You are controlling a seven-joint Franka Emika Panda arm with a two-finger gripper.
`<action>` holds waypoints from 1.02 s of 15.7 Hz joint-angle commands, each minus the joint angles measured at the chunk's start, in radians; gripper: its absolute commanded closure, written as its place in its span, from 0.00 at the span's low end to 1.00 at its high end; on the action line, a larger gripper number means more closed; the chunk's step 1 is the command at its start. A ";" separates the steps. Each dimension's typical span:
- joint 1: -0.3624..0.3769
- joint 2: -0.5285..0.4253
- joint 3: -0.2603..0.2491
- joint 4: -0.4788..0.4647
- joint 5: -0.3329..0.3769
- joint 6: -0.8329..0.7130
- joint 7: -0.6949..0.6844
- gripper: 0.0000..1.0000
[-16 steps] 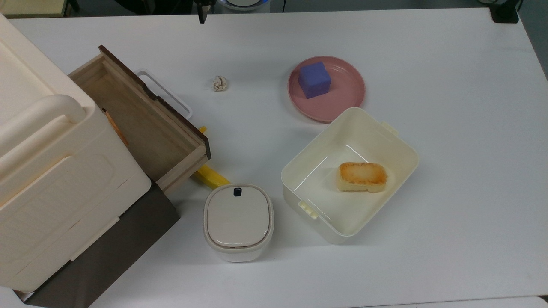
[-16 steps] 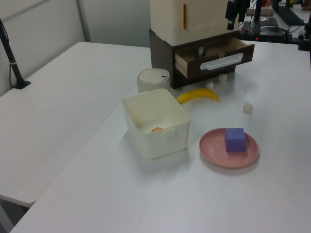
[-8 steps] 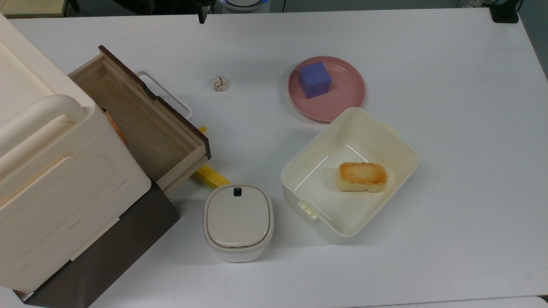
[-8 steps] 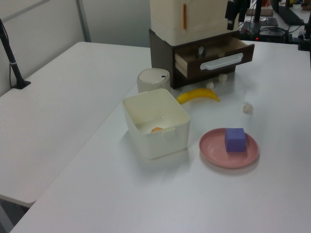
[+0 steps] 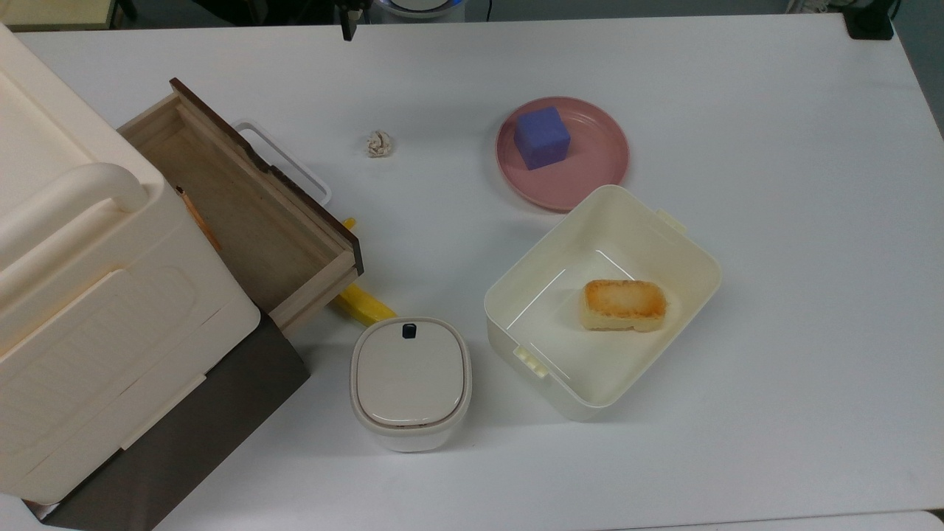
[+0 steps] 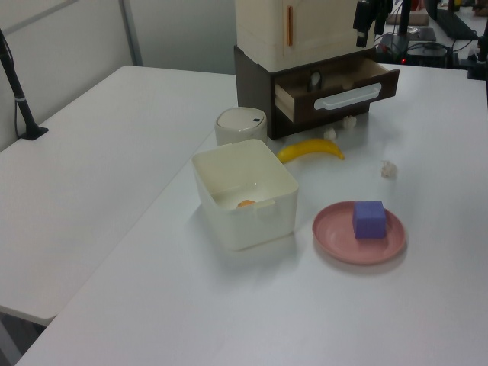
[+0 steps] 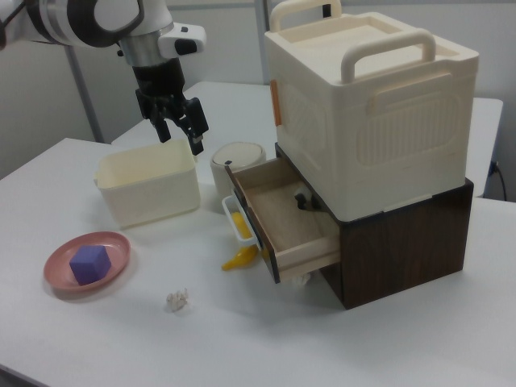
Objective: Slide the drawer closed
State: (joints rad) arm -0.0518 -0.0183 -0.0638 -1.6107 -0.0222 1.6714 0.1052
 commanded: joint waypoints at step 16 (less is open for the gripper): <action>-0.002 -0.011 -0.014 -0.015 0.013 0.011 0.004 0.12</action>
State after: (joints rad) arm -0.0536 -0.0183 -0.0678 -1.6100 -0.0222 1.6714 0.1059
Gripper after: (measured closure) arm 0.013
